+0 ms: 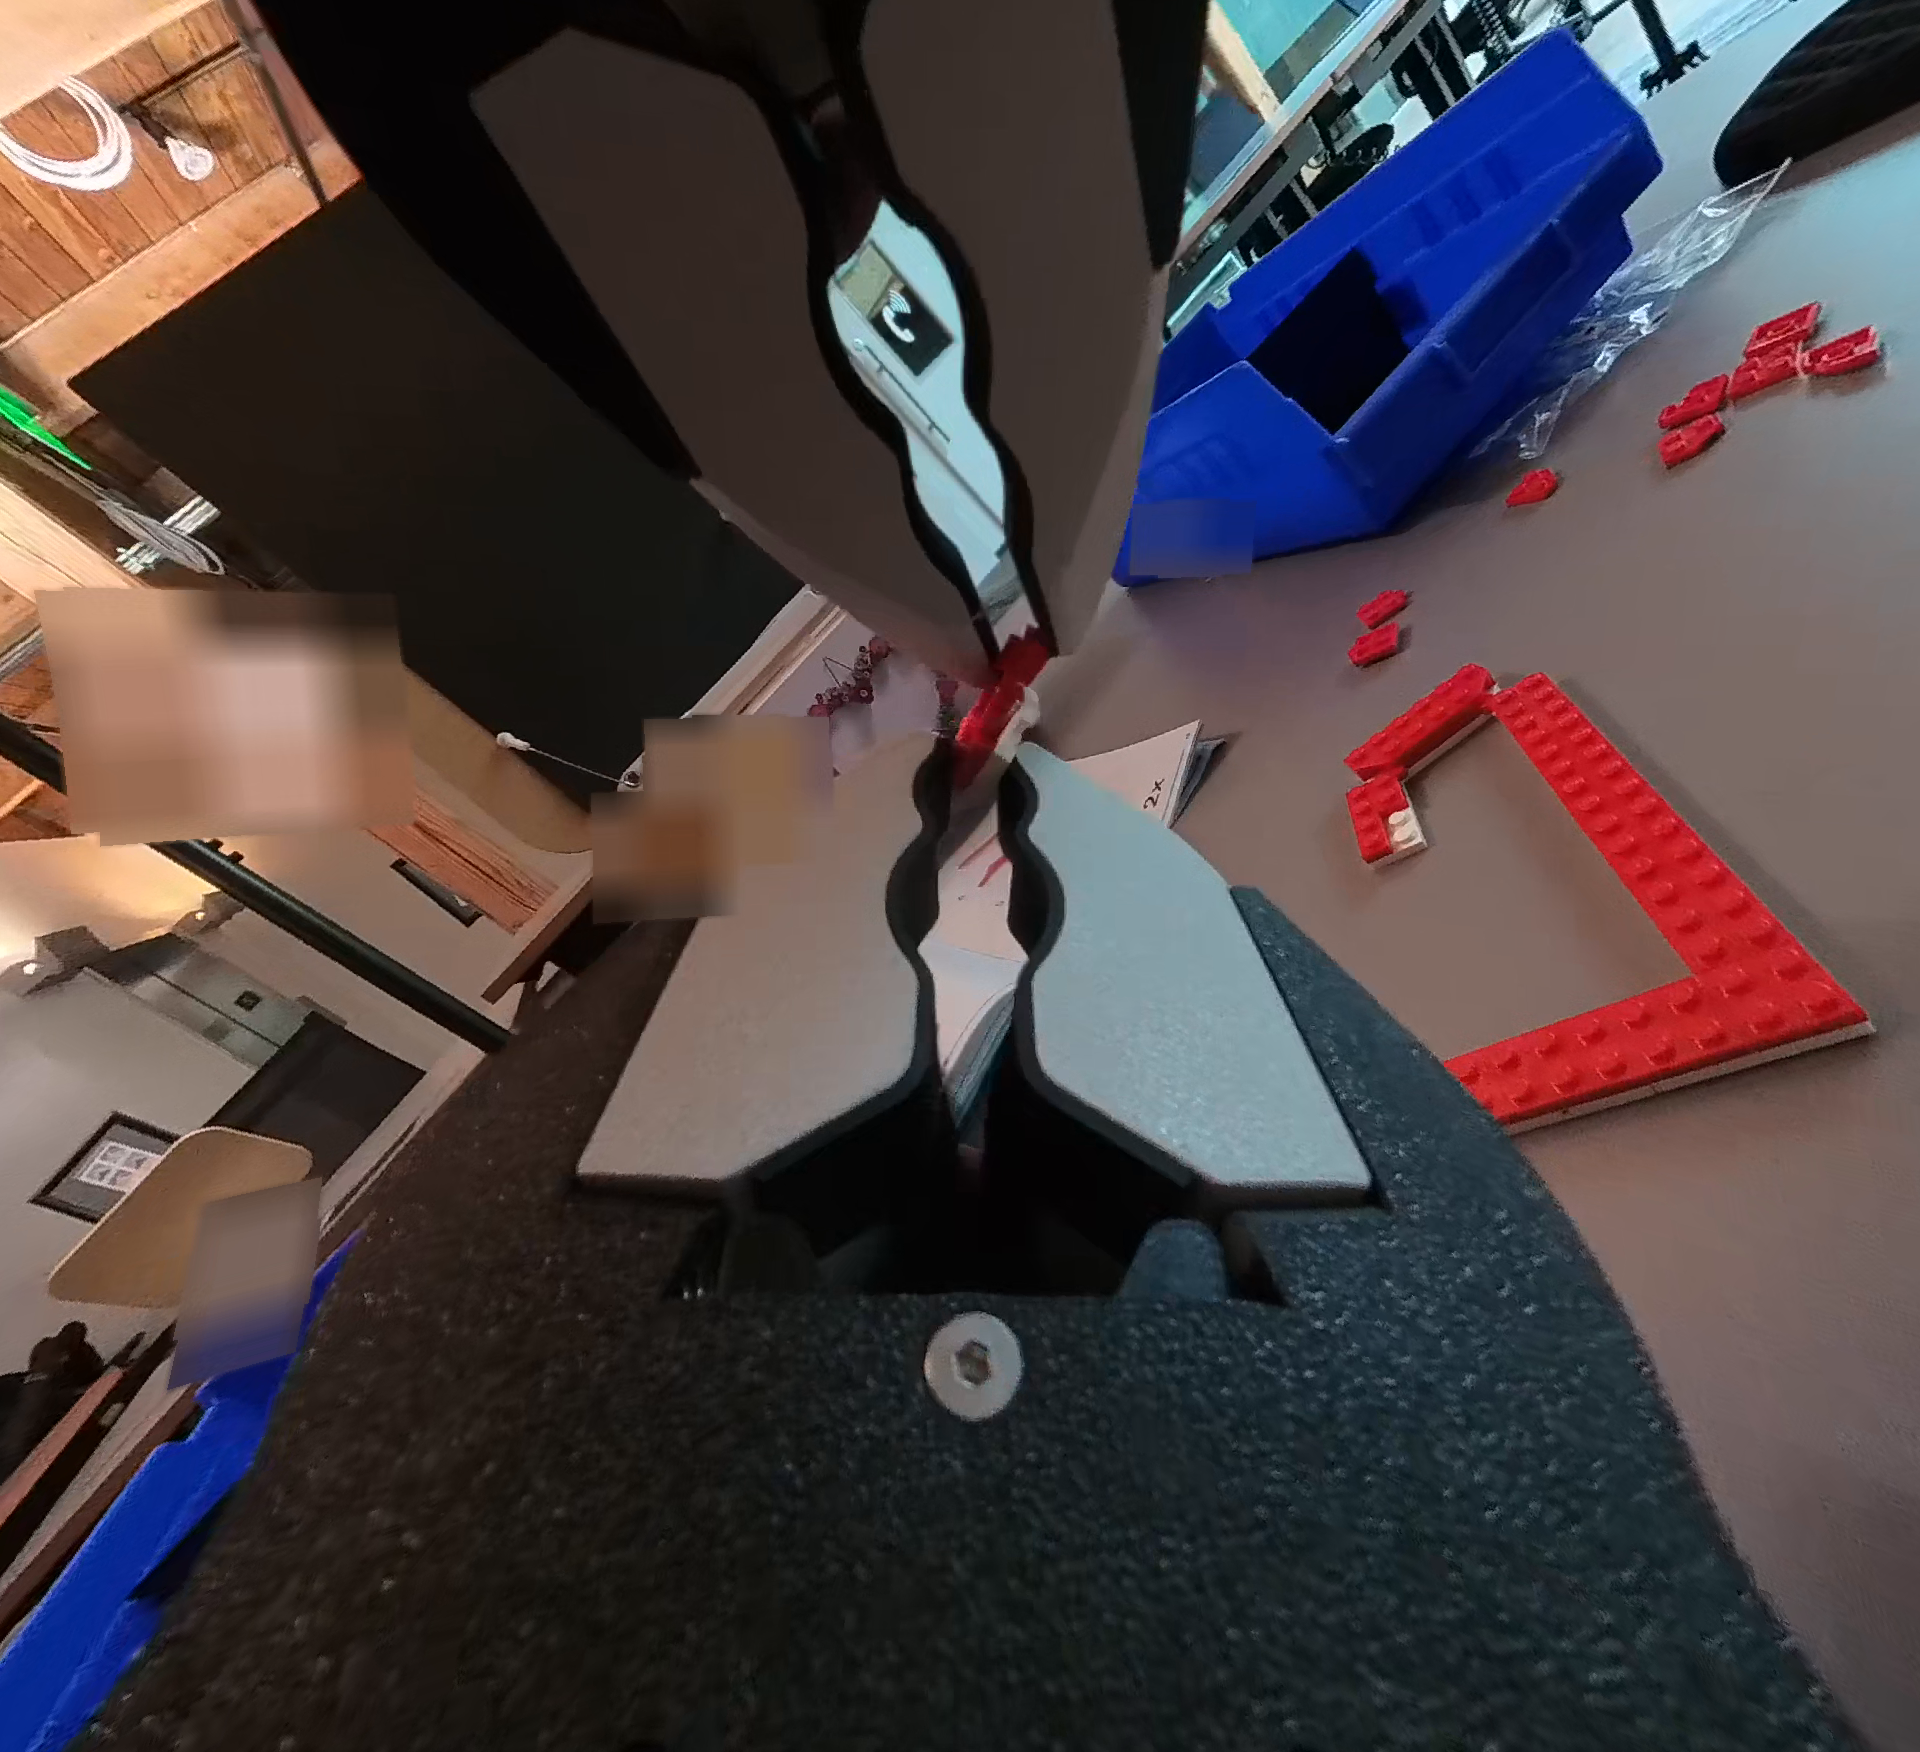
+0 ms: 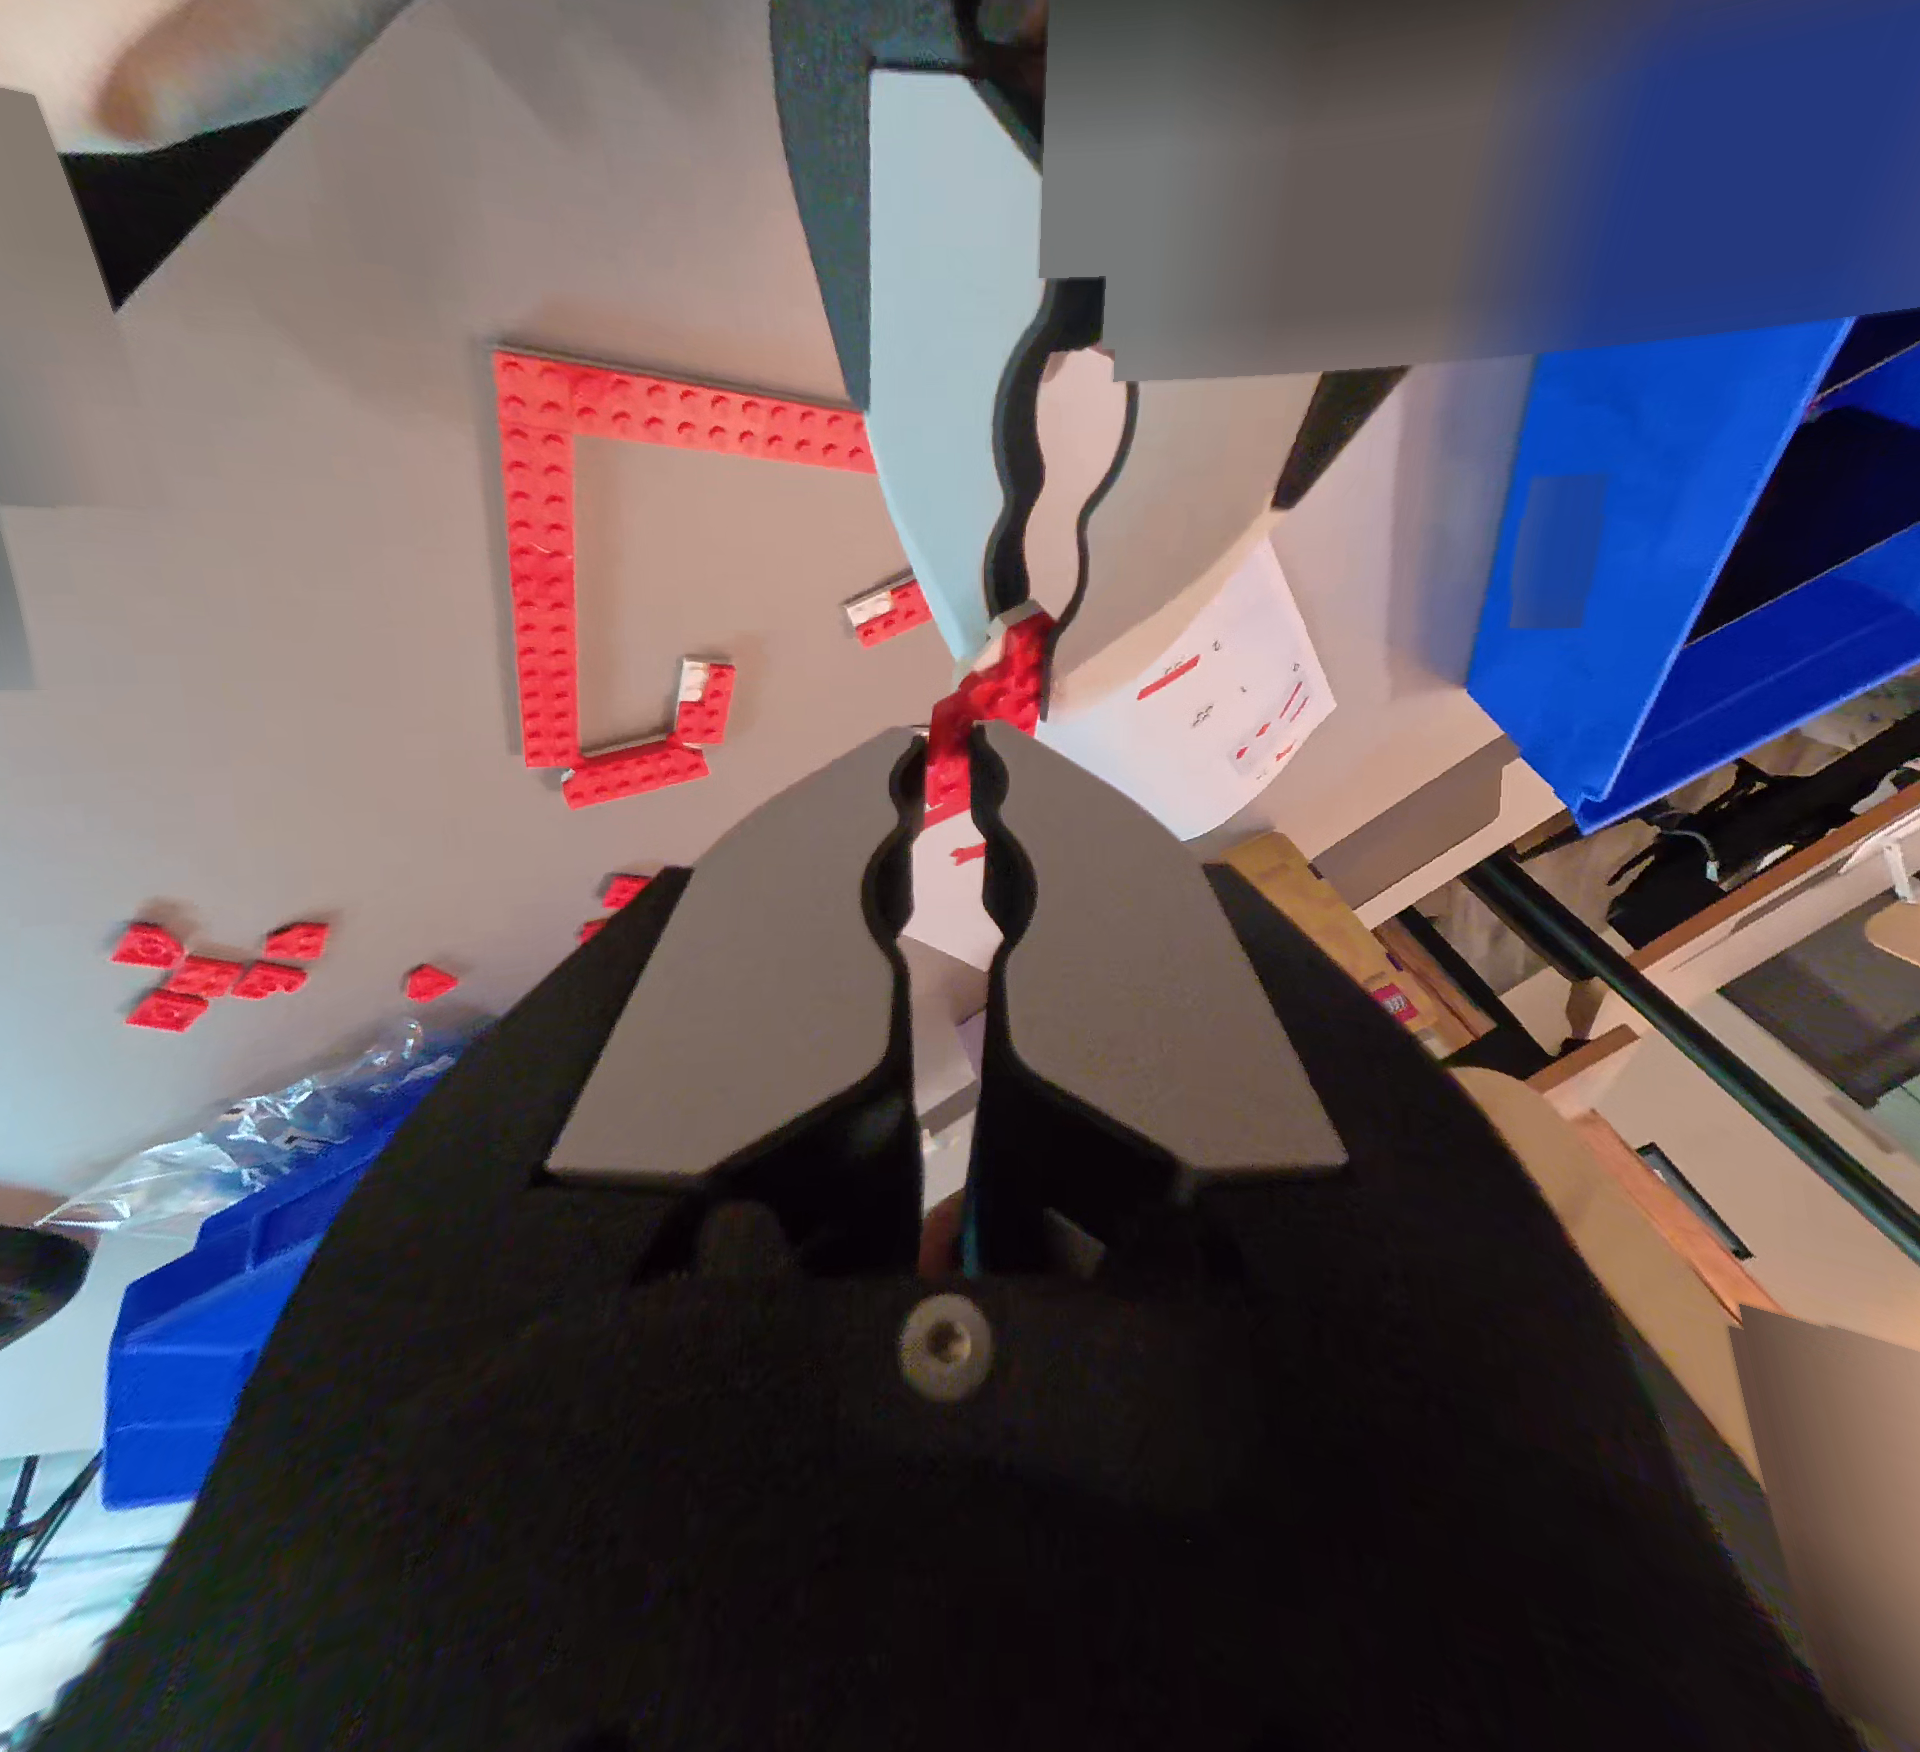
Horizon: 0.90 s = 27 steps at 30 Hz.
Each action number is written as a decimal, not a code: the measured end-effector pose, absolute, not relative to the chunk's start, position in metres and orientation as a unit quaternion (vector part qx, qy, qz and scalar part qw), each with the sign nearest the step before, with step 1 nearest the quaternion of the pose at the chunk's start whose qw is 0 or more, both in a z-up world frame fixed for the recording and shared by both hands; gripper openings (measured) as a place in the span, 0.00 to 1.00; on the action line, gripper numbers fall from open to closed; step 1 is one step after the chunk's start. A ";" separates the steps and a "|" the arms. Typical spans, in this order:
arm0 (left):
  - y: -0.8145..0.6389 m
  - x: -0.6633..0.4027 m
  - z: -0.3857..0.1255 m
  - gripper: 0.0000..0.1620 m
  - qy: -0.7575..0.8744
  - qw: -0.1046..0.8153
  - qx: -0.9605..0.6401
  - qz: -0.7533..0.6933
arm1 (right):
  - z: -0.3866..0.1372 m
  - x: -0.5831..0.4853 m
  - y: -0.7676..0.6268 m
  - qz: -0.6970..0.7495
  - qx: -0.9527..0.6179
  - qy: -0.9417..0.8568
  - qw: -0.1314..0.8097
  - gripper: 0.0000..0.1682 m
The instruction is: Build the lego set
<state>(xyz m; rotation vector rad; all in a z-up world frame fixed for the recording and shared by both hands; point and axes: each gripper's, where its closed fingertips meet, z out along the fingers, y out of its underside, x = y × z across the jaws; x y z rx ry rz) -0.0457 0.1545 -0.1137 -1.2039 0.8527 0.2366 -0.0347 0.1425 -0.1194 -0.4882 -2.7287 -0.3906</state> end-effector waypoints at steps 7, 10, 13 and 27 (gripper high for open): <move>0.156 -0.046 -0.114 0.05 0.376 0.735 -0.559 0.074 | -0.119 -0.036 0.144 -0.147 -0.162 -0.960 0.171 0.05; 0.158 -0.046 -0.115 0.05 0.379 0.729 -0.566 0.067 | -0.117 -0.036 0.146 -0.143 -0.174 -0.959 0.171 0.05; 0.158 -0.047 -0.115 0.05 0.380 0.726 -0.568 0.072 | -0.117 -0.036 0.147 -0.142 -0.177 -0.959 0.171 0.07; 0.156 -0.042 -0.114 0.05 0.341 0.718 -0.599 -0.100 | -0.109 -0.049 0.143 -0.043 -0.233 -0.935 0.265 0.11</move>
